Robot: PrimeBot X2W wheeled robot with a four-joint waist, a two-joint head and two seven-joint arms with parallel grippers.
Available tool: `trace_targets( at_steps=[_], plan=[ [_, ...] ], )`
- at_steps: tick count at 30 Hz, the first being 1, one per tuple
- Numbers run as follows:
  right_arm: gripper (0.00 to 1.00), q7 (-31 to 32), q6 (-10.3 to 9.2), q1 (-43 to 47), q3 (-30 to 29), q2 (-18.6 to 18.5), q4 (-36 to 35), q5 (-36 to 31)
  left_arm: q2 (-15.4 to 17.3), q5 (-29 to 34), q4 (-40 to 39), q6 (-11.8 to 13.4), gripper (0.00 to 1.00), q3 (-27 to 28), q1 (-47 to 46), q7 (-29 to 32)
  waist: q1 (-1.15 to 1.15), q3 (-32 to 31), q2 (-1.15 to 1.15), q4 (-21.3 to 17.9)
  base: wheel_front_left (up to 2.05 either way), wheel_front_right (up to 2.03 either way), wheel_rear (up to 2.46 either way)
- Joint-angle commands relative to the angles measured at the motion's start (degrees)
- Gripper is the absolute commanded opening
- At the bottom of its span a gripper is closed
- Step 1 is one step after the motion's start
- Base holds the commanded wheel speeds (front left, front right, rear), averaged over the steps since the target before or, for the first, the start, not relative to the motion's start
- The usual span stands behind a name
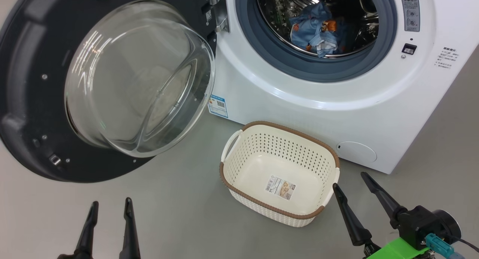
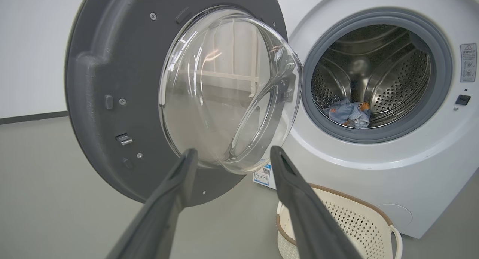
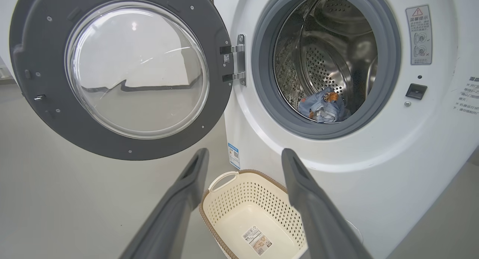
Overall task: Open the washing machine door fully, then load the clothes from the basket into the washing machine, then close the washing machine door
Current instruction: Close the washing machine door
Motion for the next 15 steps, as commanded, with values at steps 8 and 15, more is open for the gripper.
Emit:
trace_targets(
  at_steps=[8,15],
  plan=[
    [1.0,-0.7,0.35,-1.8,1.1,-0.2,-1.1,0.9,0.4,1.2,-0.7,-1.2,0.6,2.6,-0.9,-0.7,0.0,-0.3,0.0,-0.1,0.0,0.0,0.0],
    [1.0,-0.7,0.35,-1.9,1.2,-0.1,-1.3,0.8,-0.2,1.3,-0.6,-1.9,0.0,3.0,-0.8,-0.7,0.0,-0.2,0.0,0.0,0.0,0.0,0.0]
  ],
)
